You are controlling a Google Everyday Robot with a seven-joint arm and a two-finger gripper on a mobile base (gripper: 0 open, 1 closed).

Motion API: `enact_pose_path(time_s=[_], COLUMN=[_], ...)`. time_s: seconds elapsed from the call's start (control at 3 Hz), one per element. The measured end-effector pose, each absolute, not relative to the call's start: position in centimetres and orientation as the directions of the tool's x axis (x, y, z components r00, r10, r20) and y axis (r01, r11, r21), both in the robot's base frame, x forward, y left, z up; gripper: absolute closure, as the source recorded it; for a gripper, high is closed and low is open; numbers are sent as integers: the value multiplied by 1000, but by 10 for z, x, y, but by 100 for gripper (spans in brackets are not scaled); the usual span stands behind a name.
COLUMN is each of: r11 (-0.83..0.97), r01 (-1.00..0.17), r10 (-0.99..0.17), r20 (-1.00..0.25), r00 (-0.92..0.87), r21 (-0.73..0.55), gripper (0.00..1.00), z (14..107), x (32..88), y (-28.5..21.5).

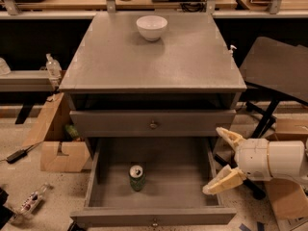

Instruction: Pick green can from middle drawer and place on counter

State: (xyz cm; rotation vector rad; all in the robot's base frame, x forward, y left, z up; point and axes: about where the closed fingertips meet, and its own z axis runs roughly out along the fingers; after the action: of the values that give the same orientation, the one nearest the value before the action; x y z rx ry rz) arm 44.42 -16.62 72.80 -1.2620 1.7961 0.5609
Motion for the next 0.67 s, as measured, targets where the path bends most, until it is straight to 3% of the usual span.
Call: enact_pose_path(time_s=[0.67], r11=[281], r01=[-957], r10=[-428], r20=[-902], r00=[-59], r21=[-70], gripper=[0], z=[617], x=[502], y=[-80])
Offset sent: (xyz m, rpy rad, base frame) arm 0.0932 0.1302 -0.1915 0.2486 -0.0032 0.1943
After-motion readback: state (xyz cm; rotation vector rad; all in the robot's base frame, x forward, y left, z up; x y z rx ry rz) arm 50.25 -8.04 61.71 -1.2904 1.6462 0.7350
